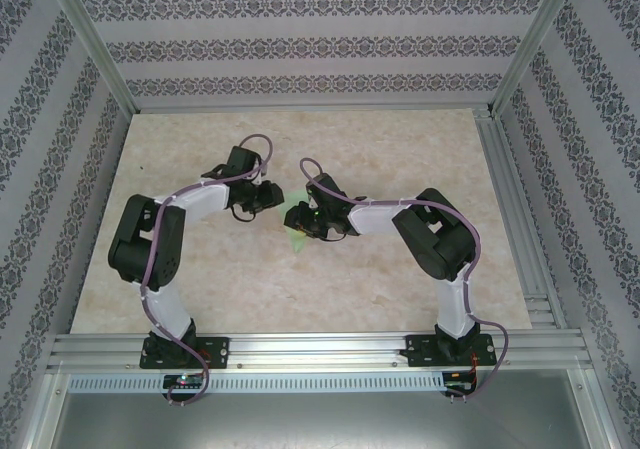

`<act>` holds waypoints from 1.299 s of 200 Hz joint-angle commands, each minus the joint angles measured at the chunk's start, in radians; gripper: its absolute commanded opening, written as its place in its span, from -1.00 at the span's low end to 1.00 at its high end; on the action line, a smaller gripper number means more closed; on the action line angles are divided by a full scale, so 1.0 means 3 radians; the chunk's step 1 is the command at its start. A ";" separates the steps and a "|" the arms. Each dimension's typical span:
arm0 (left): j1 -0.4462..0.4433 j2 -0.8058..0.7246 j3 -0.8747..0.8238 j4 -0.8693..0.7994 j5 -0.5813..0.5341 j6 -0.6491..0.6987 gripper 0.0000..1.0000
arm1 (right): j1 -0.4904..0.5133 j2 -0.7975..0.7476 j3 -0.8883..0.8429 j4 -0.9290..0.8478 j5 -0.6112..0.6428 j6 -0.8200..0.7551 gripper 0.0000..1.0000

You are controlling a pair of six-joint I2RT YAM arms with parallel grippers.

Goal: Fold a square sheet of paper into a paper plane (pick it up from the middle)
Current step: Third fold the triangle at the center of the table.

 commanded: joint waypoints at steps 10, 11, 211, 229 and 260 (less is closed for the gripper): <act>0.0076 -0.0123 -0.0095 -0.0097 -0.0081 -0.0053 -0.33 | -0.0032 0.0044 -0.0050 -0.0203 0.0186 -0.0057 -0.23; 0.0077 -0.0121 -0.0098 -0.0094 -0.0081 -0.0052 -0.33 | -0.0034 0.0044 -0.0050 -0.0206 0.0187 -0.0056 -0.23; -0.0353 0.0097 -0.0301 0.0011 0.0481 0.0067 -0.81 | -0.0044 0.0049 -0.0077 -0.0229 0.0168 -0.0065 -1.00; -0.0359 0.0133 -0.0296 0.0010 0.0457 0.0065 -0.83 | -0.0044 0.0044 -0.0077 -0.0229 0.0168 -0.0065 -1.00; -0.0366 0.0190 -0.0316 -0.0024 0.0367 0.0074 -0.86 | -0.0042 0.0029 -0.0081 -0.0218 0.0158 -0.0065 -1.00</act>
